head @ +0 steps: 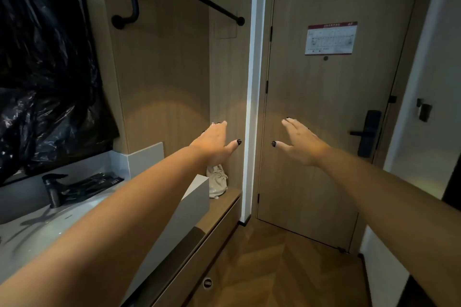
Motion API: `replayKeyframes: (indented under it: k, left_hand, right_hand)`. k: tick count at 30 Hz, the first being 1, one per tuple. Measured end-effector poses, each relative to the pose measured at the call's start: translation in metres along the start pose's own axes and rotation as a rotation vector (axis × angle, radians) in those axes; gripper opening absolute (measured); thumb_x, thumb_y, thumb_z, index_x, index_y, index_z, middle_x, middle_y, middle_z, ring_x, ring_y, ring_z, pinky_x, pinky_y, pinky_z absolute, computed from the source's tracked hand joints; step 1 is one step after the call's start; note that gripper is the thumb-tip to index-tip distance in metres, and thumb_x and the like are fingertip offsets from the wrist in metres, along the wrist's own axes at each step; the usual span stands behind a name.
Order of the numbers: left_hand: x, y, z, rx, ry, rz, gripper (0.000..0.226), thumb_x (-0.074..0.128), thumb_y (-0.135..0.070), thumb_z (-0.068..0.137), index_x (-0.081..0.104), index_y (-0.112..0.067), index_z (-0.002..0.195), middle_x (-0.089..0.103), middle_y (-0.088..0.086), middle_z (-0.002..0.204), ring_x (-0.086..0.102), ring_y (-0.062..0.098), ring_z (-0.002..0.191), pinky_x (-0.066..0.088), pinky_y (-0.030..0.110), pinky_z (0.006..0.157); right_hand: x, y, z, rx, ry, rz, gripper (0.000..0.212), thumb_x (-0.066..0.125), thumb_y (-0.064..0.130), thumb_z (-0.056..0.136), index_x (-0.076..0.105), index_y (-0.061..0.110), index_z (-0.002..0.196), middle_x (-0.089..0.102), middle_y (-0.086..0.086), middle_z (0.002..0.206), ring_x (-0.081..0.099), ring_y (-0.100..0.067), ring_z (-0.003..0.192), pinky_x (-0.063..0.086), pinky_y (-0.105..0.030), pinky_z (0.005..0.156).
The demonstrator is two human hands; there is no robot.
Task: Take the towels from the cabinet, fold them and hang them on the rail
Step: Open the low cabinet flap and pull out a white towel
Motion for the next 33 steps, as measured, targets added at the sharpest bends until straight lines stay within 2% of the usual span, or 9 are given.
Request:
replayKeyframes:
  k: [8,17,25,33]
  left_hand:
    - [0.028,0.014,0.047,-0.005,0.027,-0.019,0.077,0.044,-0.049,0.1,0.007,-0.012,0.157,0.011,0.007,0.165,0.003,0.026,0.152,0.019,0.045,0.119]
    - [0.072,0.043,0.151,0.027,0.048,-0.015,0.076,0.043,-0.049,0.1,0.008,-0.013,0.157,0.012,0.006,0.165,0.003,0.024,0.152,0.023,0.047,0.119]
    - [0.106,0.061,0.251,0.067,0.072,0.038,0.074,0.04,-0.047,0.101,0.007,-0.01,0.156,0.012,0.008,0.164,0.001,0.023,0.153,0.019,0.045,0.121]
    - [0.159,0.068,0.316,0.056,0.136,0.011,0.073,0.039,-0.046,0.102,0.005,-0.012,0.157,0.008,0.007,0.165,-0.001,0.021,0.152,0.015,0.042,0.122]
  right_hand:
    - [0.02,-0.014,0.041,-0.068,-0.008,-0.037,0.075,0.043,0.046,0.101,0.009,0.011,0.157,0.006,-0.004,0.165,0.002,-0.017,0.152,0.01,-0.04,0.123]
    - [0.074,-0.049,0.134,-0.06,0.014,0.022,0.073,0.045,0.043,0.101,0.01,0.012,0.157,0.007,-0.003,0.165,0.003,-0.015,0.152,0.012,-0.038,0.123]
    - [0.119,-0.093,0.225,-0.032,0.023,0.073,0.072,0.046,0.041,0.101,0.01,0.013,0.157,0.007,-0.002,0.165,0.002,-0.015,0.152,0.011,-0.035,0.122]
    - [0.157,-0.142,0.279,-0.036,0.067,0.081,0.071,0.046,0.04,0.102,0.01,0.013,0.157,0.007,-0.002,0.165,0.002,-0.015,0.152,0.011,-0.033,0.12]
Point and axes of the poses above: each hand's wrist, its own z-axis towards the middle knuckle, its own x-axis out of the palm, y = z × x, the point moved 10 cm from there along z, towards the middle knuckle
